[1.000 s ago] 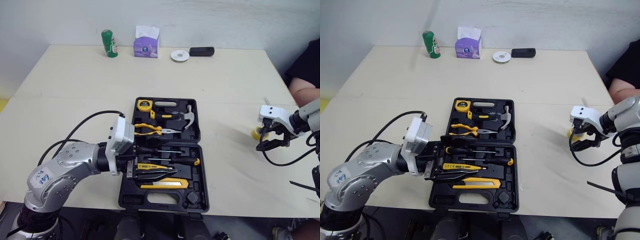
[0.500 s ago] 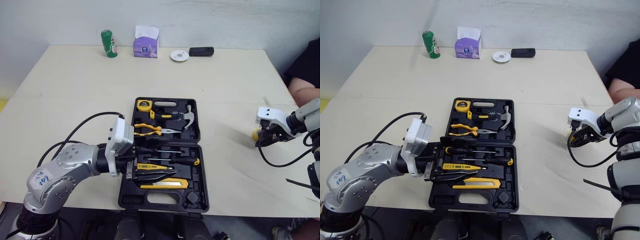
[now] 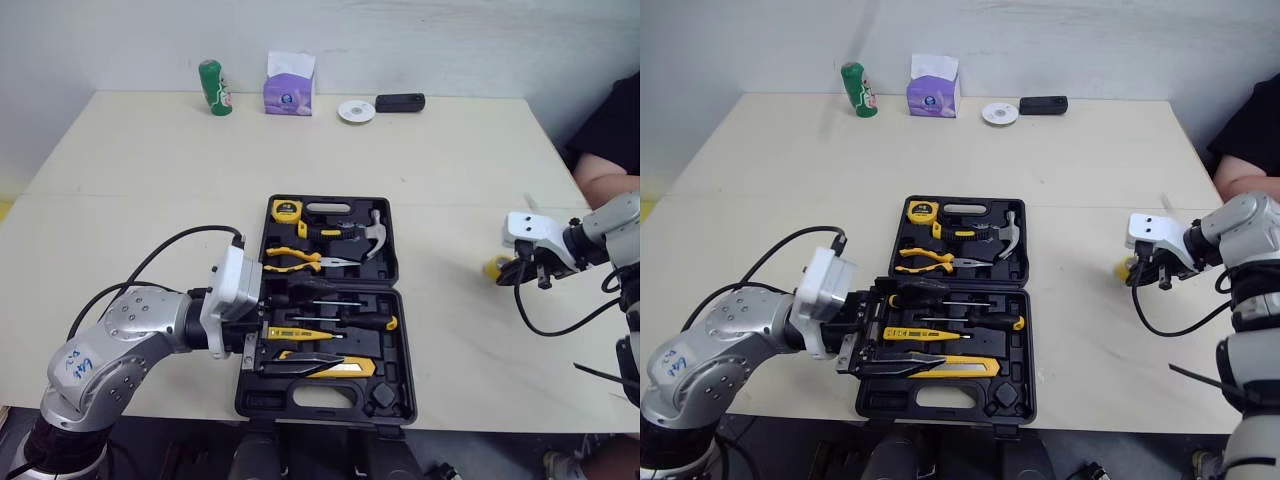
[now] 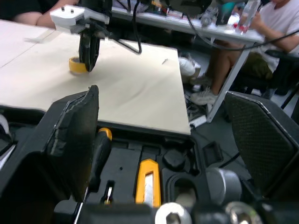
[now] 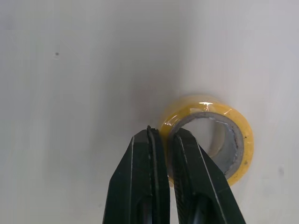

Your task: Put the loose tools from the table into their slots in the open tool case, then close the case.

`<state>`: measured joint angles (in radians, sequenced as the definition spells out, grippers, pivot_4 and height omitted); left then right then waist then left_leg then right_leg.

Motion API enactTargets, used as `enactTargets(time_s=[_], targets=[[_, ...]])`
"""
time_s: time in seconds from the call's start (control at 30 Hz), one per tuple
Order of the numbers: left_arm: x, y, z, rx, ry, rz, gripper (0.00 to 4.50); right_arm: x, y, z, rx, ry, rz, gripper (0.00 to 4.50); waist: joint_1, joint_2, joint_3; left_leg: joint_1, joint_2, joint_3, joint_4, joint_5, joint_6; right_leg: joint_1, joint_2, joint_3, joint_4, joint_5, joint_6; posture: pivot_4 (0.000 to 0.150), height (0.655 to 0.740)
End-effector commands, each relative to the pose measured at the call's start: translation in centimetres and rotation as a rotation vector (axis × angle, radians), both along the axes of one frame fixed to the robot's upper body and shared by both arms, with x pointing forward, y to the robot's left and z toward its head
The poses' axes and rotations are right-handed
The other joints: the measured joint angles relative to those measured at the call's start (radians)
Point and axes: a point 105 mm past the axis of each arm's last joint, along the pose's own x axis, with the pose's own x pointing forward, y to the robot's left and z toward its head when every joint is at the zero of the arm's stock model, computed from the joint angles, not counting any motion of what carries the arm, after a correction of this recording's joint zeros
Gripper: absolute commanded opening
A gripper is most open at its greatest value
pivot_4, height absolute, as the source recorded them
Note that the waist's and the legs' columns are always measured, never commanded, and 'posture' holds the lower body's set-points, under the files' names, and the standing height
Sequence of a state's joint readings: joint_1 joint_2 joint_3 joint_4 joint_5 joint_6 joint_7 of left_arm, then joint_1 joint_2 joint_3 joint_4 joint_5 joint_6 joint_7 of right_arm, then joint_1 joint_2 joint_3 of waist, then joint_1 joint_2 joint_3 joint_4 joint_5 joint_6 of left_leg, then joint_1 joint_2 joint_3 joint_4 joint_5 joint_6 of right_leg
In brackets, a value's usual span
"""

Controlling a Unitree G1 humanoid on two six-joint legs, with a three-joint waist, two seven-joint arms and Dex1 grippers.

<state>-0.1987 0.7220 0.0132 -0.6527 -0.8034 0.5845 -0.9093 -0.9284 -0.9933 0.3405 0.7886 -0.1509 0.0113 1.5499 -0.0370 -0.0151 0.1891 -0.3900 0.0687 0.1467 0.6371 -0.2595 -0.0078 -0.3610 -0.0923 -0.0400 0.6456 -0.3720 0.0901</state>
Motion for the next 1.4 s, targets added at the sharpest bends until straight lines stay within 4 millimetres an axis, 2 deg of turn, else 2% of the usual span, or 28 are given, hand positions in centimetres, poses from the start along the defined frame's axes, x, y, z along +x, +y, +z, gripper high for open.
enactTargets(time_s=[0.03, 0.13, 0.33, 0.43, 0.67, 0.93, 1.4], targets=[[-0.2, 0.8, -0.5, 0.025, -0.072, 0.007, 4.5, -2.0, 2.9, 3.3, 0.029, -0.033, 0.142, 0.04, 0.005, 0.002, 0.001, 0.0, 0.0, 0.0, 0.0, 0.0, 0.0, -0.001, -0.001, 0.0, 0.0, 0.0, 0.0, 0.15, 0.74], [-0.1, 1.8, -1.2, 0.046, -0.105, 0.03, 4.5, -4.2, 5.7, 4.3, 0.033, -0.029, 0.25, 0.04, 0.005, 0.003, 0.002, 0.0, 0.0, 0.0, 0.0, 0.0, 0.0, -0.001, -0.001, 0.0, 0.001, 0.0, 0.0, 0.15, 0.74], [-0.4, 2.6, -2.8, 0.119, -0.1, 0.027, 4.5, -8.0, 10.8, 5.1, 0.101, 0.018, 0.439, 0.04, 0.005, 0.003, 0.002, 0.001, 0.0, -0.001, -0.005, -0.002, 0.001, -0.001, -0.002, 0.0, 0.0, -0.001, -0.001, 0.15, 0.74], [-0.6, 2.4, -3.2, 0.129, -0.103, 0.012, 4.5, -9.6, 12.6, 4.7, 0.154, 0.06, 0.524, 0.04, 0.006, 0.003, 0.002, 0.0, 0.0, -0.001, -0.006, -0.003, 0.002, -0.001, -0.003, 0.0, -0.002, -0.001, -0.001, 0.15, 0.74], [-1.4, 2.3, -3.3, 0.12, -0.082, 0.005, 4.5, -13.3, 16.8, 2.4, 0.237, 0.183, 0.76, 0.04, 0.003, 0.002, 0.002, 0.0, 0.0, -0.001, -0.005, -0.005, 0.004, -0.001, -0.003, 0.0, -0.002, -0.001, -0.002, 0.15, 0.74], [-2.4, 2.4, -3.7, 0.143, -0.039, -0.013, 4.5, -15.1, 17.9, 0.0, 0.194, 0.277, 0.92, 0.04, 0.003, 0.002, 0.002, 0.0, 0.0, -0.001, -0.004, -0.005, 0.005, -0.001, -0.004, 0.0, -0.001, -0.001, -0.002, 0.15, 0.74], [-3.0, 2.5, -4.0, 0.148, 0.002, 0.001, 4.5, -14.5, 18.7, -2.7, 0.123, 0.293, 0.968, 0.04, -0.001, 0.001, 0.002, 0.0, 0.0, -0.001, -0.004, -0.005, 0.005, -0.001, -0.003, -0.001, 0.0, -0.001, -0.002, 0.15, 0.74]])
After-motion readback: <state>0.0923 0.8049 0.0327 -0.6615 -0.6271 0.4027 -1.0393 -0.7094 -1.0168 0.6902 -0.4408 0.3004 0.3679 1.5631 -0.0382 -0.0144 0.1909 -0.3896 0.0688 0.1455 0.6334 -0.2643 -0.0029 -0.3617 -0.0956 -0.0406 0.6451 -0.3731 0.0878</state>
